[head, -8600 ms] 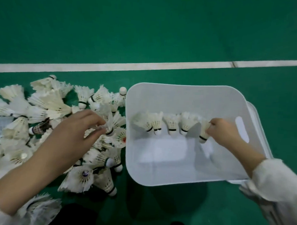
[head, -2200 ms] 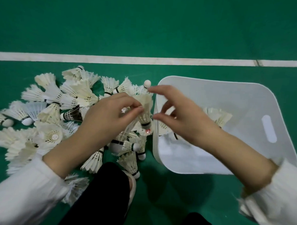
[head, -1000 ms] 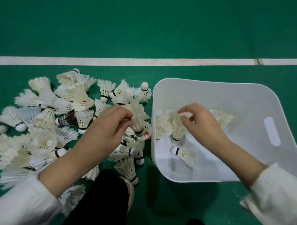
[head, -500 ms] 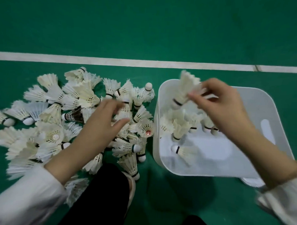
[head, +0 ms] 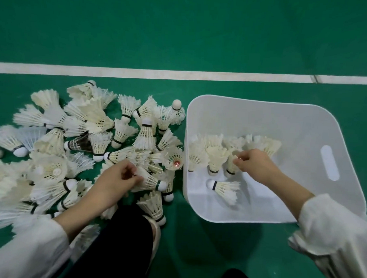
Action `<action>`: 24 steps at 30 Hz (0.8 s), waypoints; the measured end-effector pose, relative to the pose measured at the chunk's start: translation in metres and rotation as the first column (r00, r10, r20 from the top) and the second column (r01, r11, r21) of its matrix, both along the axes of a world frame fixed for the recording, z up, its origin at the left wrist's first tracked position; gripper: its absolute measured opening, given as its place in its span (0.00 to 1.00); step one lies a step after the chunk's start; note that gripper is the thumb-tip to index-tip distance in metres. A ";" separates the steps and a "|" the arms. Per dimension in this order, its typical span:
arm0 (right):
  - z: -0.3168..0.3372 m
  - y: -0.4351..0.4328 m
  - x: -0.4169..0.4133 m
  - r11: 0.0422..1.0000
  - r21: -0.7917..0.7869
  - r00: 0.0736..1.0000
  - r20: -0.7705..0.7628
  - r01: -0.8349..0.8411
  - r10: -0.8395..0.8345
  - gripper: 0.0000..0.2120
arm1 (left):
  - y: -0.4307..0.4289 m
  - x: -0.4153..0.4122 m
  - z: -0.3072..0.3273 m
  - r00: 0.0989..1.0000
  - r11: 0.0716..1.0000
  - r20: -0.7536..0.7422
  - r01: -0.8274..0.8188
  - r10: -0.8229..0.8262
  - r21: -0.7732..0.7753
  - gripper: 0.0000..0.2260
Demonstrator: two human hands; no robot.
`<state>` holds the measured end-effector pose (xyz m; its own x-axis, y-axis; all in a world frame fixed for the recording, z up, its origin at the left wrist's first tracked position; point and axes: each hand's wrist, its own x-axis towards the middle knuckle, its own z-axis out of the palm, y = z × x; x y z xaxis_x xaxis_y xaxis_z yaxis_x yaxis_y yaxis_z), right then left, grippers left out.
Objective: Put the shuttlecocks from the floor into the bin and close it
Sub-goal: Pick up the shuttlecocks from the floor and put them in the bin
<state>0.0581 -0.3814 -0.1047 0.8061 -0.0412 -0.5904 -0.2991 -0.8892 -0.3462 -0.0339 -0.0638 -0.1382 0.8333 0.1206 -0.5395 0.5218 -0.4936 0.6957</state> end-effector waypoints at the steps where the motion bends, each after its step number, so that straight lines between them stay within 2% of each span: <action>1: 0.001 0.001 0.000 1.000 0.004 1.000 -0.007 -0.016 0.016 0.05 | 0.000 -0.001 0.002 0.998 0.995 0.026 -0.056 0.059 -0.077 0.06; 2: 0.002 0.002 0.000 1.000 0.009 0.999 -0.022 -0.029 0.029 0.02 | 0.000 -0.002 0.007 0.994 0.987 0.050 -0.090 0.097 -0.130 0.05; 4: 0.009 0.001 -0.002 0.995 -0.060 0.995 -0.064 -0.082 0.078 0.13 | 0.000 -0.003 0.016 0.988 0.976 0.105 -0.095 0.117 -0.195 0.04; 5: 0.016 0.003 -0.002 0.981 -0.141 0.991 -0.034 -0.132 0.128 0.17 | 0.001 -0.004 0.020 0.985 0.975 0.132 -0.079 0.109 -0.209 0.04; 7: 0.039 0.013 -0.004 0.960 -0.216 0.962 0.168 -0.179 0.217 0.16 | 0.006 -0.004 0.032 0.980 0.988 0.195 -0.004 0.034 -0.157 0.04; 8: 0.053 0.021 -0.006 0.972 -0.158 0.927 0.305 -0.176 0.218 0.13 | 0.008 -0.004 0.039 0.973 0.994 0.228 0.047 -0.022 -0.101 0.03; 9: 0.069 0.033 -0.010 0.982 -0.035 0.892 0.413 -0.184 0.182 0.10 | 0.009 -0.003 0.047 0.961 0.995 0.266 0.087 -0.070 -0.055 0.03; 10: 0.083 0.049 -0.014 0.969 0.101 0.870 0.469 -0.225 0.154 0.09 | 0.009 -0.002 0.056 0.946 0.992 0.307 0.121 -0.104 -0.037 0.03; 12: 0.107 0.087 -0.025 0.865 0.322 0.866 0.450 -0.385 0.218 0.13 | 0.004 0.001 0.076 0.909 0.981 0.390 0.184 -0.144 -0.067 0.02; 14: 0.108 0.123 -0.030 0.764 0.366 0.836 0.375 -0.531 0.401 0.18 | -0.002 0.006 0.094 0.875 0.967 0.462 0.225 -0.147 -0.118 0.04; 16: 0.097 0.146 -0.029 0.700 0.306 0.757 0.382 -0.645 0.531 0.12 | -0.006 0.011 0.106 0.826 0.964 0.544 0.244 -0.150 -0.104 0.05; 18: 0.094 0.149 -0.022 0.743 0.269 0.769 0.417 -0.613 0.484 0.04 | -0.007 0.015 0.111 0.769 0.976 0.620 0.218 -0.156 -0.025 0.07; 21: 0.105 0.120 -0.009 0.872 0.301 0.867 0.441 -0.385 0.231 0.05 | -0.005 0.022 0.106 0.751 1.000 0.661 0.023 -0.005 -0.018 0.14; 22: 0.111 0.103 -0.004 0.901 0.324 0.888 0.443 -0.288 0.125 0.06 | -0.006 0.025 0.100 0.764 1.000 0.645 0.000 -0.014 0.021 0.13; 24: 0.117 0.065 0.001 0.942 0.312 0.892 0.452 -0.123 -0.033 0.08 | -0.011 0.027 0.076 0.810 0.980 0.557 0.103 -0.183 0.173 0.10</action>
